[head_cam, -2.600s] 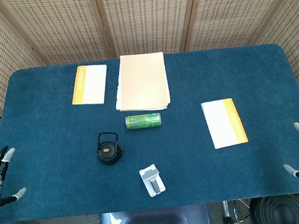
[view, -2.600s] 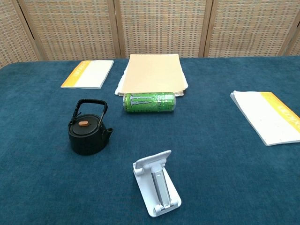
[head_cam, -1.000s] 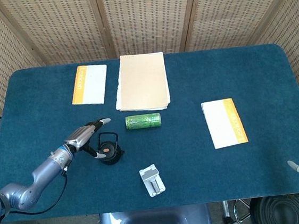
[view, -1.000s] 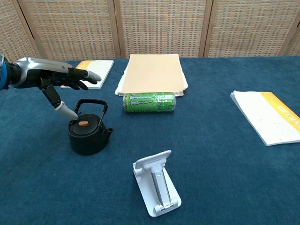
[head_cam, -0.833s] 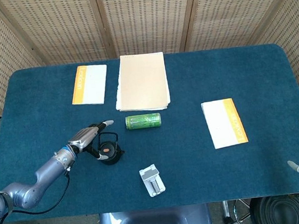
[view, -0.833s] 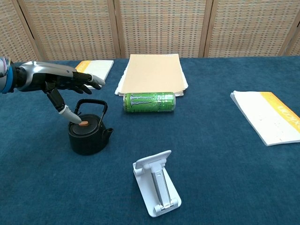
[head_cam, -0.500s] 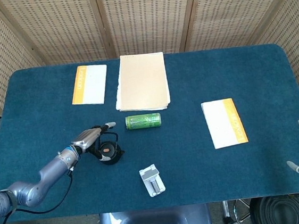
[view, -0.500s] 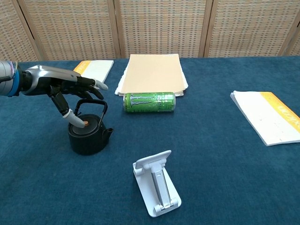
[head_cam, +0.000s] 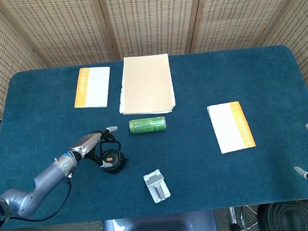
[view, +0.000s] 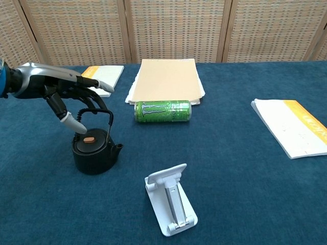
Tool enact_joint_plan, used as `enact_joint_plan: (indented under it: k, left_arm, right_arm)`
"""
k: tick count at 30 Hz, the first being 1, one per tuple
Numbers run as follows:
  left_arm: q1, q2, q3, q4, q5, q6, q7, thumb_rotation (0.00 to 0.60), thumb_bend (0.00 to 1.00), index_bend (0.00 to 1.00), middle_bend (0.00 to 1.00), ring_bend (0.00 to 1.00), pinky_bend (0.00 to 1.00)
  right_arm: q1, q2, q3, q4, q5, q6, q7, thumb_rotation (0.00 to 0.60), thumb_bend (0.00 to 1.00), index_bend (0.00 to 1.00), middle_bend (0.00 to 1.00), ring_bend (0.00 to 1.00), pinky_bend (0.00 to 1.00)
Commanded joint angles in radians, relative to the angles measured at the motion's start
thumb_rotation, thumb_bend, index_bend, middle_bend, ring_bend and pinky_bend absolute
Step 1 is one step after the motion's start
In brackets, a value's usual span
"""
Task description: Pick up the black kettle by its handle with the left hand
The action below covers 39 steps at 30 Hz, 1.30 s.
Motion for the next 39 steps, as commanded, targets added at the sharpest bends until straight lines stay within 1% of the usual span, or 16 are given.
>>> enact_joint_plan:
  k: [1, 5, 8, 14, 17, 20, 22, 24, 28, 34, 39]
  left_arm:
    - [0.044, 0.050, -0.017, -0.059, 0.093, 0.021, -0.041, 0.600, 0.00, 0.00, 0.24, 0.23, 0.00]
    - [0.091, 0.115, -0.004, -0.137, 0.231, 0.059, -0.067, 0.600, 0.00, 0.00, 0.24, 0.23, 0.00]
    - [0.117, 0.161, 0.033, -0.183, 0.335, 0.085, -0.063, 0.600, 0.00, 0.00, 0.24, 0.23, 0.00]
    - [0.136, 0.195, 0.087, -0.216, 0.416, 0.109, -0.046, 0.600, 0.00, 0.03, 0.24, 0.23, 0.00]
    - [0.157, 0.205, 0.111, -0.225, 0.450, 0.152, -0.042, 0.600, 0.00, 0.05, 0.24, 0.23, 0.00]
    - [0.153, 0.212, 0.130, -0.221, 0.451, 0.144, -0.025, 0.600, 0.00, 0.10, 0.24, 0.23, 0.00]
    - [0.142, 0.213, 0.138, -0.222, 0.438, 0.126, -0.017, 0.600, 0.00, 0.15, 0.24, 0.23, 0.00]
    - [0.133, 0.209, 0.143, -0.224, 0.426, 0.113, -0.007, 0.600, 0.00, 0.17, 0.24, 0.23, 0.00]
    - [0.110, 0.196, 0.153, -0.229, 0.398, 0.086, 0.027, 0.600, 0.00, 0.19, 0.24, 0.23, 0.00]
    - [0.092, 0.171, 0.154, -0.229, 0.347, 0.079, 0.066, 0.600, 0.00, 0.24, 0.25, 0.23, 0.00]
    - [0.073, 0.158, 0.157, -0.231, 0.298, 0.069, 0.097, 0.600, 0.00, 0.24, 0.25, 0.23, 0.00]
  right_arm:
    - [0.000, 0.000, -0.001, -0.001, -0.002, 0.001, 0.000, 0.600, 0.00, 0.00, 0.00, 0.00, 0.00]
    - [-0.002, 0.001, -0.003, -0.005, -0.007, 0.005, -0.003, 0.600, 0.00, 0.00, 0.00, 0.00, 0.00]
    - [-0.002, 0.000, -0.005, -0.007, -0.012, 0.006, -0.007, 0.600, 0.00, 0.00, 0.00, 0.00, 0.00]
    - [-0.004, 0.000, -0.007, -0.010, -0.017, 0.010, -0.010, 0.600, 0.00, 0.00, 0.00, 0.00, 0.00]
    - [-0.005, -0.001, -0.009, -0.011, -0.020, 0.011, -0.013, 0.600, 0.00, 0.00, 0.00, 0.00, 0.00]
    - [-0.004, -0.002, -0.010, -0.012, -0.023, 0.010, -0.017, 0.600, 0.00, 0.00, 0.00, 0.00, 0.00]
    - [-0.004, -0.003, -0.010, -0.012, -0.022, 0.011, -0.019, 0.600, 0.00, 0.00, 0.00, 0.00, 0.00]
    - [-0.004, -0.004, -0.010, -0.012, -0.022, 0.011, -0.020, 0.600, 0.00, 0.00, 0.00, 0.00, 0.00]
    - [-0.003, -0.004, -0.010, -0.011, -0.019, 0.009, -0.019, 0.600, 0.00, 0.00, 0.00, 0.00, 0.00]
    - [-0.003, -0.004, -0.009, -0.010, -0.018, 0.009, -0.017, 0.600, 0.00, 0.00, 0.00, 0.00, 0.00]
    - [-0.003, -0.002, -0.008, -0.009, -0.018, 0.009, -0.011, 0.600, 0.00, 0.00, 0.00, 0.00, 0.00]
